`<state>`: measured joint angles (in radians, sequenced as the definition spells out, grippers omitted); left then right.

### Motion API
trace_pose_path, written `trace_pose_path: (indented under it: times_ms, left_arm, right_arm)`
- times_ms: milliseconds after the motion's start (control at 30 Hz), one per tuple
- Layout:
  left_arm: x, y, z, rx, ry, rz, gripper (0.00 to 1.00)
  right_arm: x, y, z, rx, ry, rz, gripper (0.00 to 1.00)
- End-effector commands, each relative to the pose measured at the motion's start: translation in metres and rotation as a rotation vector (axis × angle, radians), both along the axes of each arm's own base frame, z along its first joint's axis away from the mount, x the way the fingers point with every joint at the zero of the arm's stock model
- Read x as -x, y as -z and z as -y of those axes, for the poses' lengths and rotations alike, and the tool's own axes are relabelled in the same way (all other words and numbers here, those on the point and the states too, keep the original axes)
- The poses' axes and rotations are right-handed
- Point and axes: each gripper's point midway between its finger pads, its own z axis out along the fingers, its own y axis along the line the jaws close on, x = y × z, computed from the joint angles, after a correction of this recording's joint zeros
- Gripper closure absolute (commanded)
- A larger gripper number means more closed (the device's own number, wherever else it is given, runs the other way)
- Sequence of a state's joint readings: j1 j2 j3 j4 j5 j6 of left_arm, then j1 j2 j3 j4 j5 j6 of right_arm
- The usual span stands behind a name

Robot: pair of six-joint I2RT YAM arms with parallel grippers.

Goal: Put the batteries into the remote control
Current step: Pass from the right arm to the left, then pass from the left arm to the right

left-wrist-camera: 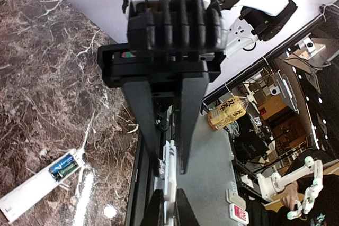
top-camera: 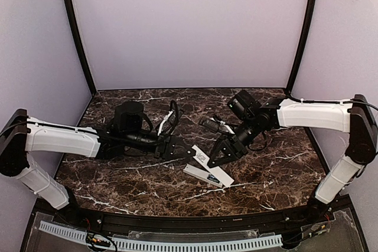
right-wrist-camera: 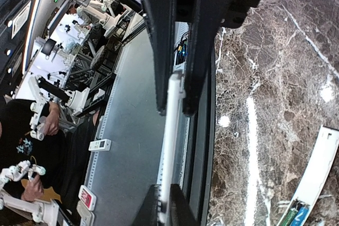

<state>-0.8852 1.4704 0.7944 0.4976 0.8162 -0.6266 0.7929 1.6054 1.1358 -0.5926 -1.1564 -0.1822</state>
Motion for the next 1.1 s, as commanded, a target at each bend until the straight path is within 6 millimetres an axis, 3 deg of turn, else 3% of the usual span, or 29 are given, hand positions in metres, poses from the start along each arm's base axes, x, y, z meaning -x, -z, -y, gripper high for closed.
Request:
trace_pose_path:
  times_ms: [0,67,167,233,300,433,500,600,767,1067]
  left_arm:
    - [-0.002,0.000,-0.001,0.034,-0.012,-0.021,0.99]
    - [-0.007,0.004,-0.001,0.031,-0.050,-0.034,0.99]
    - [-0.015,0.012,-0.004,0.024,-0.121,-0.054,1.00]
    - [-0.021,0.017,-0.005,0.017,-0.162,-0.076,1.00]
    - [-0.024,0.022,-0.005,0.016,-0.185,-0.103,1.00]
    - [-0.033,0.023,-0.004,0.048,-0.240,-0.147,1.00]
    - [-0.039,0.025,-0.003,0.062,-0.271,-0.179,1.00]
    - [-0.047,0.034,0.000,0.076,-0.312,-0.245,1.00]
    - [-0.051,0.031,0.005,0.163,-0.313,-0.345,1.00]
    - [-0.056,0.048,0.000,0.146,-0.368,-0.376,1.00]
  right_arm:
    - [-0.003,-0.007,-0.005,-0.003,0.007,0.036,0.55]
    - [-0.018,0.000,-0.004,0.052,0.079,0.107,0.18]
    - [-0.050,0.004,0.000,0.129,0.234,0.240,0.02]
    - [-0.082,0.003,0.009,0.213,0.388,0.395,0.01]
    - [-0.104,-0.019,0.021,0.196,0.528,0.567,0.01]
    - [-0.114,-0.063,0.045,0.065,0.707,0.752,0.01]
    - [-0.101,-0.064,0.042,0.034,0.622,0.763,0.01]
    - [-0.084,-0.047,0.033,0.081,0.471,0.702,0.02]
    - [-0.076,0.003,0.024,0.278,0.370,0.728,0.01]
    - [-0.064,0.051,0.011,0.470,0.246,0.776,0.20]
